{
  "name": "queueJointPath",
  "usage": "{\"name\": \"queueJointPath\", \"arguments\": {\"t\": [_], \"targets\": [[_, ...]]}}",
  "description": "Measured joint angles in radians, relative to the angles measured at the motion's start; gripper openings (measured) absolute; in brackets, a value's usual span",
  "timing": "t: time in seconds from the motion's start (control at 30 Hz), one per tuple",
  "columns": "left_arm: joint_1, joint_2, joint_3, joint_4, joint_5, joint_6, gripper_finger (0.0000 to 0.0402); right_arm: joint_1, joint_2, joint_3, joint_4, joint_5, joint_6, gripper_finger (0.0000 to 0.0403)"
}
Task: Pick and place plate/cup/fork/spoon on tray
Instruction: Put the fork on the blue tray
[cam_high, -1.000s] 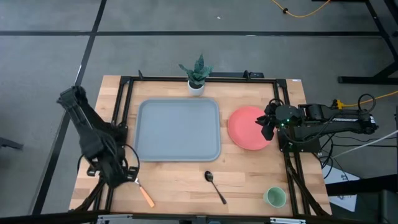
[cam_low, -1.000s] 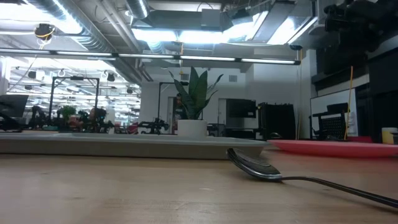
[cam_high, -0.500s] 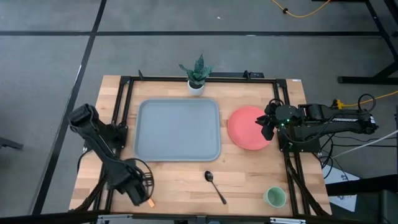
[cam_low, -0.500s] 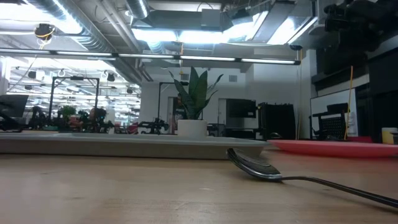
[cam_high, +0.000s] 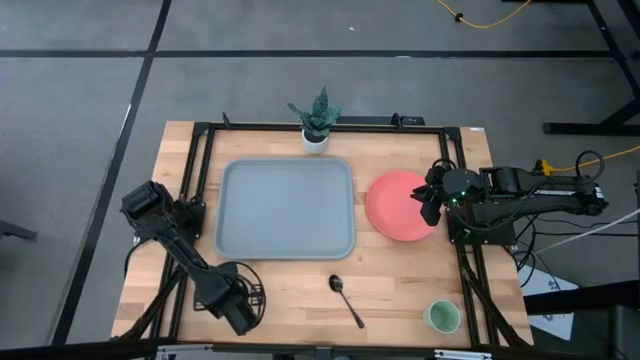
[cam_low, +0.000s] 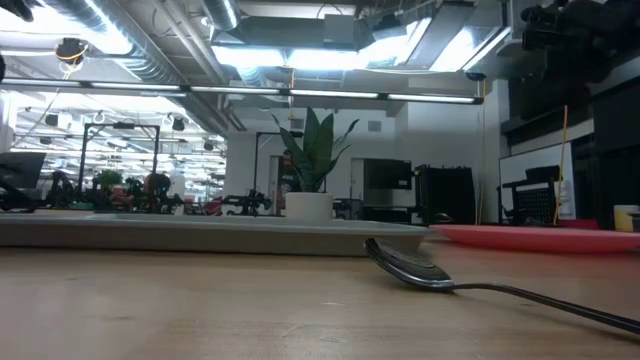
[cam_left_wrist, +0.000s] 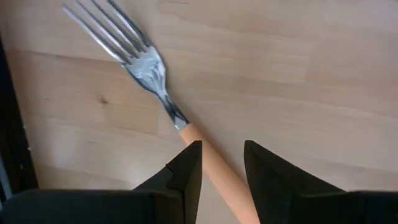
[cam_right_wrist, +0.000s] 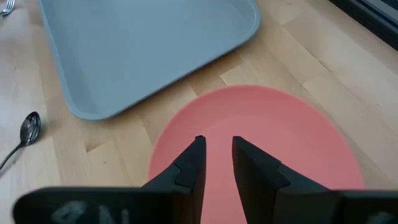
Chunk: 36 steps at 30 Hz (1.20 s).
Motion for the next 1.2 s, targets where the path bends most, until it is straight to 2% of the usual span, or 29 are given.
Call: {"name": "queueJointPath", "arguments": {"t": [0.23,0.4,0.6,0.77,0.87,1.0,1.2], "targets": [[-0.001,0.014,-0.001,-0.049,-0.004,-0.006,0.0112,0.0,0.0,0.0,0.0,0.0,-0.001,0.0083],[-0.003,0.012,0.0,0.015,-0.001,-0.005,0.0114,0.0,0.0,0.0,0.0,0.0,-0.001,0.0083],[0.012,0.039,0.0,0.033,-0.014,-0.188,0.0112,0.0,0.0,0.0,0.0,-0.001,-0.004,0.0083],[0.008,0.089,0.001,0.033,-0.18,-0.203,0.0112,0.0,0.0,0.0,-0.016,-0.001,-0.027,0.0083],[-0.015,0.092,0.006,0.036,-0.209,-0.22,0.0112,0.0,0.0,0.0,-0.031,-0.002,-0.025,0.0083],[-0.034,0.097,0.076,-0.087,-0.193,-0.231,0.0112,0.0,0.0,0.0,-0.045,-0.001,-0.022,0.0083],[-0.096,0.095,0.258,-0.466,-0.187,-0.273,0.0112,0.0,0.0,0.0,-0.042,-0.001,0.009,0.0083]]}}
